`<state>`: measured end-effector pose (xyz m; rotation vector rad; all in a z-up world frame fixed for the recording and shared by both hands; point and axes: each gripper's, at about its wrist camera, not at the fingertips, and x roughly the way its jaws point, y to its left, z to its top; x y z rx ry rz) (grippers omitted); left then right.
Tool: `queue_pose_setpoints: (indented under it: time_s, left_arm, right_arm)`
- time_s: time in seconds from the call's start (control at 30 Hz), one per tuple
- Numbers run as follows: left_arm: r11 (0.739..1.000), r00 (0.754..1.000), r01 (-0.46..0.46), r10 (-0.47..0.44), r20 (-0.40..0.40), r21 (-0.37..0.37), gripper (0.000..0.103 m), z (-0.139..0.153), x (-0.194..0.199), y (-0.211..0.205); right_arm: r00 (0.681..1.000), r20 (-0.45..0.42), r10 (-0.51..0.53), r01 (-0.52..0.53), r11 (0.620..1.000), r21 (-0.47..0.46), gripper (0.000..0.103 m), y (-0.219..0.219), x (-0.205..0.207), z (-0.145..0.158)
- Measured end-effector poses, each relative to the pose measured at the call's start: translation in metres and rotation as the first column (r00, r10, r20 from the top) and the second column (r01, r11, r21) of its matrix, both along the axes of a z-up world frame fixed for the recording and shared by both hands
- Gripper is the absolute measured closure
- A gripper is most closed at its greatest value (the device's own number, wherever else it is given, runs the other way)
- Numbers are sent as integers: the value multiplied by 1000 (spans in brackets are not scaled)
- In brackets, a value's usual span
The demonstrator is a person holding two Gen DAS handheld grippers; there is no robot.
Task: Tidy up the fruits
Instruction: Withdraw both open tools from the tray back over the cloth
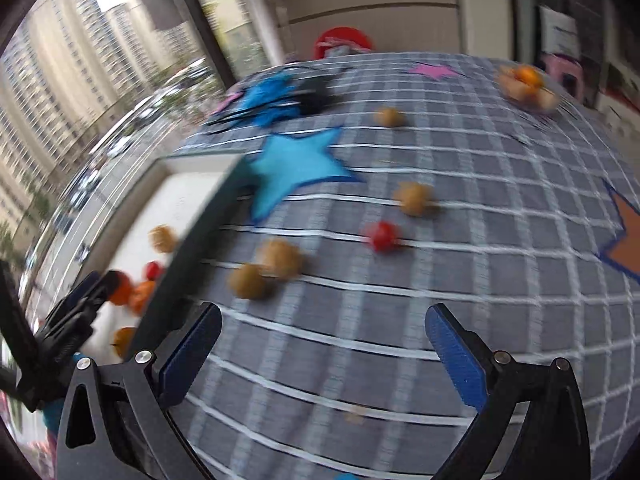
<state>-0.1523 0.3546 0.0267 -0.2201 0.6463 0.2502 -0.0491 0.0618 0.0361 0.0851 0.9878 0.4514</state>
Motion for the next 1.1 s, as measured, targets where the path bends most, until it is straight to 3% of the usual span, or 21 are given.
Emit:
queue_pose_setpoints:
  time_s: [0.2, 0.37, 0.5, 0.8, 1.1]
  left_arm:
    - [999, 1000, -12, 13, -24, 32, 23, 0, 0, -3]
    - [998, 997, -20, 25, -68, 67, 22, 2, 2, -8]
    - [999, 997, -6, 9, -81, 36, 22, 9, 2, -14]
    - [990, 987, 138, -135, -83, 35, 22, 44, 11, -67]
    - [959, 946, 274, -283, -158, -76, 22, 55, 53, -119]
  right_arm:
    - [988, -1, -151, 151, 986, -73, 1, -57, 4, -11]
    - [979, 25, -201, 202, 965, -168, 1, -81, 4, -22]
    - [978, 42, -203, 207, 958, -200, 1, -96, 5, -30]
    - [983, 75, -166, 180, 953, -246, 0, -93, 2, -35]
    - [982, 89, -166, 183, 954, -238, 0, -94, -3, -36]
